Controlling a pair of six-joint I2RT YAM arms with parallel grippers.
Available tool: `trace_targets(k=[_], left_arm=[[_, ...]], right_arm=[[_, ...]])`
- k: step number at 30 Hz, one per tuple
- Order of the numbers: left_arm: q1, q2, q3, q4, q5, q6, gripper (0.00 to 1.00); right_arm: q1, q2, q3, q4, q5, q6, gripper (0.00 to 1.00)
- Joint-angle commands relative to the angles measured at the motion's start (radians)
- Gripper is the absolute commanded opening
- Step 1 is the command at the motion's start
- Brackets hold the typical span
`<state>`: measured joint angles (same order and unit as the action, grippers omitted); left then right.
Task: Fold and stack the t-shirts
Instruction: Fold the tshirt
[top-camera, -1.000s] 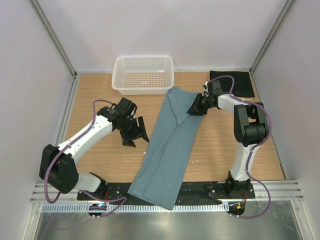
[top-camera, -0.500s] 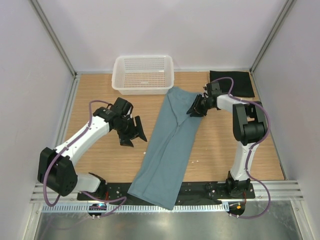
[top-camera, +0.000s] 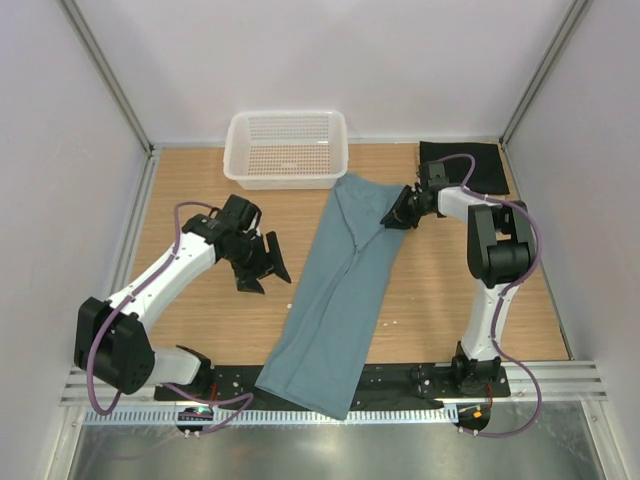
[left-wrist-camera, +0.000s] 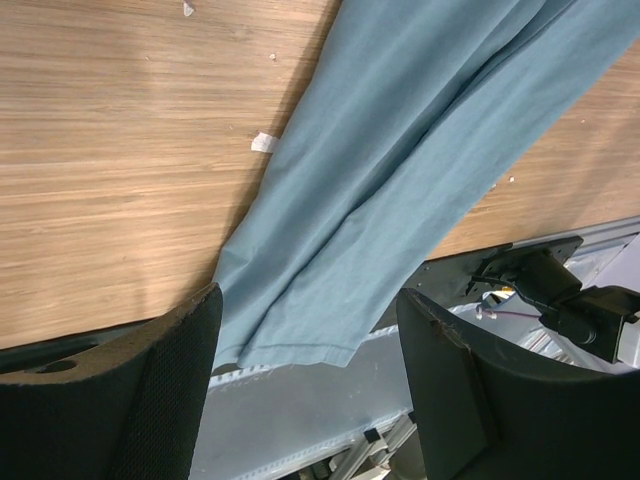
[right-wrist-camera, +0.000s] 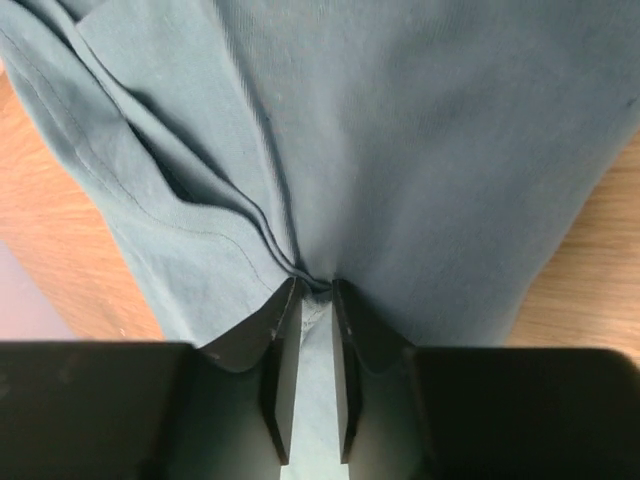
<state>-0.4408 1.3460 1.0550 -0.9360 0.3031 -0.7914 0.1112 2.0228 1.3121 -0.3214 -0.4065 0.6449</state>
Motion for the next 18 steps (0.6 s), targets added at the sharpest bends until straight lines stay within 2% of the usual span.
trace_targets(k=[1,5,8,10,12,13,18], left_arm=[[0.011,-0.025,0.002,-0.006,0.034,0.026,0.72],[0.014,-0.021,0.002,-0.004,0.037,0.029,0.72],[0.017,-0.018,0.002,0.003,0.041,0.029,0.72],[0.019,-0.008,0.003,0.008,0.047,0.027,0.72],[0.020,-0.001,0.008,0.012,0.056,0.026,0.72],[0.022,0.002,0.008,0.014,0.059,0.026,0.72],[0.022,0.008,0.014,0.019,0.062,0.023,0.72]], right_arm=[[0.001,0.030,0.045,0.031,-0.015,0.009,0.24],[0.004,0.017,0.038,0.028,-0.057,0.002,0.23],[0.004,-0.004,0.016,0.033,-0.061,-0.004,0.41],[0.004,0.000,0.013,0.033,-0.068,-0.010,0.37],[0.004,0.011,0.025,0.024,-0.074,-0.013,0.24],[0.002,0.014,0.029,0.019,-0.071,-0.014,0.21],[0.005,-0.035,0.059,-0.059,-0.045,-0.037,0.16]])
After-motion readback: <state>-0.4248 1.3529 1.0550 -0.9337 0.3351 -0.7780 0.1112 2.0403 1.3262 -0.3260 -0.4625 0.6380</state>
